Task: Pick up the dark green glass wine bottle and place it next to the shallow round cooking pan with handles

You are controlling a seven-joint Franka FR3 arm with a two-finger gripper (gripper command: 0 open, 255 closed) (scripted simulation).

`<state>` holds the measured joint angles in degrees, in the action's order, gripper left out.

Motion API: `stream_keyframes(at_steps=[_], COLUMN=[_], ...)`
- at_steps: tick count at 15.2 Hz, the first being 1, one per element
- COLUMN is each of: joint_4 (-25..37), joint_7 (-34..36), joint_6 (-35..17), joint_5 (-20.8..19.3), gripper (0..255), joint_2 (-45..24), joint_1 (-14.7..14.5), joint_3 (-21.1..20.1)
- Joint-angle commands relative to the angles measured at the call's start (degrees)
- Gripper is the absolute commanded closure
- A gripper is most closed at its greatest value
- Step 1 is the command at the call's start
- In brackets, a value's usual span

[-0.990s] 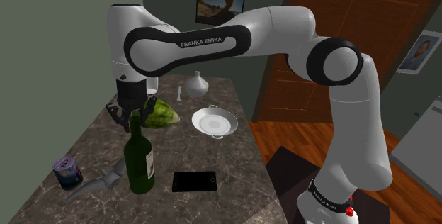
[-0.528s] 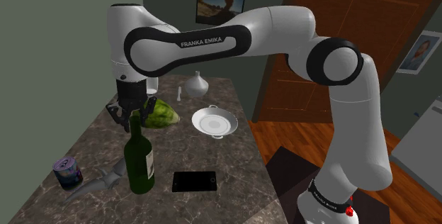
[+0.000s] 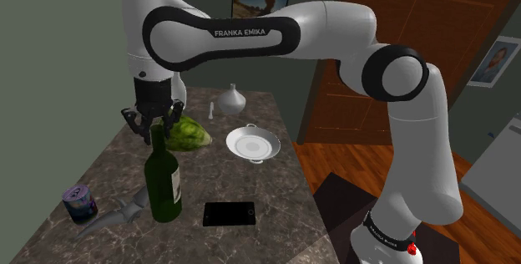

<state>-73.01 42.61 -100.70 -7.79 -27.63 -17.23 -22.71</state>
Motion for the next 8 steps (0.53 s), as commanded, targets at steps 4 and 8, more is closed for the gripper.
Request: stream_keyframes(at_steps=[4, 8], joint_4=[4.62, 9.14], joint_7=[-0.03, 0.00], joint_6=[4.11, 7.74], joint_5=[-0.12, -0.39], gripper=[255, 255], joint_2=[-0.47, -1.34], joint_1=[-0.56, -1.25], joint_3=[-0.04, -0.03])
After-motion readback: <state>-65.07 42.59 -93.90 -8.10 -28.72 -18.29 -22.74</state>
